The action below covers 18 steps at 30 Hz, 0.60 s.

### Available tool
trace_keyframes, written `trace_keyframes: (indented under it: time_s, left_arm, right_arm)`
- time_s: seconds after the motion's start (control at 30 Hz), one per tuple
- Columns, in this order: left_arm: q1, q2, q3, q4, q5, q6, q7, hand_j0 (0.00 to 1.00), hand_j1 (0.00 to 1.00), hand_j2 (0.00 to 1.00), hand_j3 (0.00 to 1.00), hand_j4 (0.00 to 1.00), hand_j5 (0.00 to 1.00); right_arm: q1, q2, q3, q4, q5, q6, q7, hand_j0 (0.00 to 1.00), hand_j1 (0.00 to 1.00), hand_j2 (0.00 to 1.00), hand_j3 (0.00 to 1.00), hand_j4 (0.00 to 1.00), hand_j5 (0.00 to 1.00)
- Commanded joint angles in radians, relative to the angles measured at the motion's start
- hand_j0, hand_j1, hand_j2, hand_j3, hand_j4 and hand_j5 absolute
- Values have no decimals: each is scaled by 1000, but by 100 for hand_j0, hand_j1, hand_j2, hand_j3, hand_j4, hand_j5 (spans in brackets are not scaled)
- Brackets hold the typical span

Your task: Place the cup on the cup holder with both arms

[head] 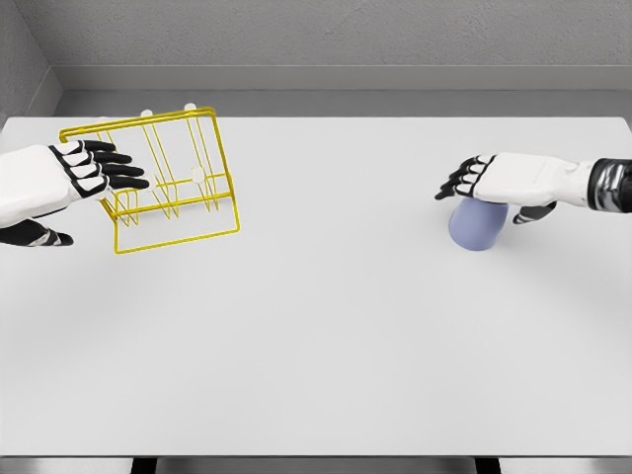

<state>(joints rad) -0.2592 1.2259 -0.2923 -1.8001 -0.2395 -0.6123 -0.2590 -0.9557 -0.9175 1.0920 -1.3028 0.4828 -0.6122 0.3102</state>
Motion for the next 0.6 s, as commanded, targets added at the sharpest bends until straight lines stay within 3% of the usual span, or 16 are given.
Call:
trace_keyframes:
  time_s: [0.0, 0.27, 0.57]
  left_arm:
    - [0, 1, 1, -1, 6, 1, 0, 100, 100, 100, 100, 100, 100]
    - [0, 3, 1, 1, 6, 1, -2, 100, 100, 100, 100, 100, 100]
    - [0, 3, 1, 1, 5, 1, -2, 100, 100, 100, 100, 100, 100]
  right_arm:
    - [2, 0, 0, -1, -1, 1, 0, 96, 96, 96, 96, 96, 96]
    - [3, 3, 0, -1, 20, 1, 1, 86, 86, 86, 86, 86, 86]
    - [3, 11, -1, 0, 20, 1, 61, 66, 66, 66, 66, 66, 66]
